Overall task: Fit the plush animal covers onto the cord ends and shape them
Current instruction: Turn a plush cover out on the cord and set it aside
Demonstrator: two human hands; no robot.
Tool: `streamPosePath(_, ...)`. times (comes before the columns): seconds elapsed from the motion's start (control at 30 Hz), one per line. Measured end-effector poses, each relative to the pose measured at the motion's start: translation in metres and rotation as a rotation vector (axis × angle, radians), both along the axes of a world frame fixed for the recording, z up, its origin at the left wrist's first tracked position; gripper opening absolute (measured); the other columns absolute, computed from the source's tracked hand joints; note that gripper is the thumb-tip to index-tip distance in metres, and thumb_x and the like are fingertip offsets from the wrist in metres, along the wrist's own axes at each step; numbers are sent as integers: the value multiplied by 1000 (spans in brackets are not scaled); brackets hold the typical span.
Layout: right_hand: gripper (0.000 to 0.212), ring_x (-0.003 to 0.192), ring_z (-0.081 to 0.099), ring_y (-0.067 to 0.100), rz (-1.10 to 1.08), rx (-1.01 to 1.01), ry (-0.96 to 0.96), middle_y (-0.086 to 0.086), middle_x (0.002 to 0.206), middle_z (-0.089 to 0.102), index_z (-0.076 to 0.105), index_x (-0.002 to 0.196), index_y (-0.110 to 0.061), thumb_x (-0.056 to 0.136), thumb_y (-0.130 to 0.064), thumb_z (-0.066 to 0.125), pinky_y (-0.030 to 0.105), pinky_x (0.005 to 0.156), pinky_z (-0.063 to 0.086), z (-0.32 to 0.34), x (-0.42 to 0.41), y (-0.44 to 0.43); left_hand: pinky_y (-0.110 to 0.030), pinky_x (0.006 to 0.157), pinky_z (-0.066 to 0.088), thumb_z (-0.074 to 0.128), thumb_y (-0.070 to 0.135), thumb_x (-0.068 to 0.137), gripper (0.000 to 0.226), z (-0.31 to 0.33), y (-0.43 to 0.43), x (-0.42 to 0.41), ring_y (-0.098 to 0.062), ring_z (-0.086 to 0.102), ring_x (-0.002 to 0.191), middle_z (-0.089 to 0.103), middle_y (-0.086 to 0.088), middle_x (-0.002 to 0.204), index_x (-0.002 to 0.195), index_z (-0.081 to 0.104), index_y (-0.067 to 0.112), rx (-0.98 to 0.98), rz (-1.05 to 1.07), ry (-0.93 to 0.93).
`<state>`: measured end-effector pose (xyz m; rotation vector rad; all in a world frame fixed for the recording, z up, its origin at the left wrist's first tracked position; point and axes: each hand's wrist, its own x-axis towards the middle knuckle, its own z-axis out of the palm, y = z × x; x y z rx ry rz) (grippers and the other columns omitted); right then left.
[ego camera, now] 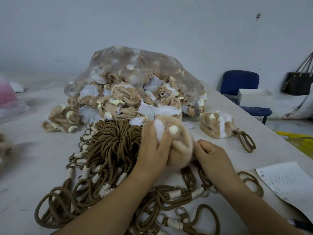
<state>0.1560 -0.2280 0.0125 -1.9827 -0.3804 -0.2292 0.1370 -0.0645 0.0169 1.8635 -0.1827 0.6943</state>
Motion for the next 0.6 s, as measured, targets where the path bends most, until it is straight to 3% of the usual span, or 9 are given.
streamPosePath(0.07, 54, 43, 34, 3, -60, -23, -27, -8, 46, 37, 40, 53, -19, 73, -67, 50, 12, 43, 31, 1, 3, -5, -33, 101, 40, 49, 56, 92, 37, -1, 2, 4, -11, 41, 118, 47, 9, 117, 114, 49, 26, -5, 93, 27)
streamPosePath(0.17, 49, 46, 42, 3, -133, -133, -80, -9, 49, 46, 47, 53, -29, 76, -72, 46, 14, 47, 35, 0, 7, -12, -23, 107, 29, 53, 39, 96, 32, -2, 5, 9, 1, 27, 129, 43, 13, 135, 126, 52, 30, 27, 135, 34)
streamPosePath(0.27, 46, 51, 46, 6, -155, -232, -96, -8, 54, 51, 50, 58, -32, 77, -74, 42, 28, 52, 39, -3, 11, -16, -33, 111, 32, 51, 26, 98, 23, -4, 8, 13, -10, 32, 130, 48, 1, 132, 118, 56, 17, 64, 121, 118)
streamPosePath(0.33, 53, 53, 48, 10, -185, -310, -99, -4, 54, 51, 48, 60, -27, 74, -77, 39, 34, 53, 41, -3, 13, -20, -22, 105, 31, 49, 19, 99, 9, -6, 10, 14, -9, 34, 122, 50, 7, 118, 105, 55, 19, 127, 118, 110)
streamPosePath(0.4, 60, 50, 48, 12, -222, -397, -111, -1, 49, 48, 45, 57, -23, 72, -80, 35, 33, 53, 40, 0, 15, -26, 0, 92, 24, 46, 16, 100, 13, -5, 10, 13, 4, 35, 107, 48, 13, 111, 105, 58, 15, 174, 107, 73)
streamPosePath(0.43, 61, 50, 48, 10, -232, -433, -114, -2, 48, 48, 45, 56, -23, 72, -81, 34, 32, 53, 39, 2, 16, -28, 4, 86, 24, 45, 16, 101, 15, -5, 10, 13, 9, 37, 99, 48, 14, 108, 106, 59, 13, 177, 94, 64)
streamPosePath(0.53, 61, 52, 49, 9, -211, -479, -97, -3, 48, 48, 47, 56, -23, 71, -81, 35, 32, 55, 40, 8, 17, -33, 2, 81, 30, 38, 20, 104, 14, -8, 10, 12, 17, 41, 99, 49, 18, 103, 108, 51, 23, 144, 29, 117)
streamPosePath(0.6, 61, 50, 47, 9, -167, -479, -83, -4, 47, 47, 47, 56, -21, 69, -80, 36, 33, 54, 40, 9, 17, -35, 3, 81, 31, 36, 19, 105, 18, -8, 9, 10, 14, 44, 105, 49, 18, 109, 112, 50, 27, 89, -28, 168)
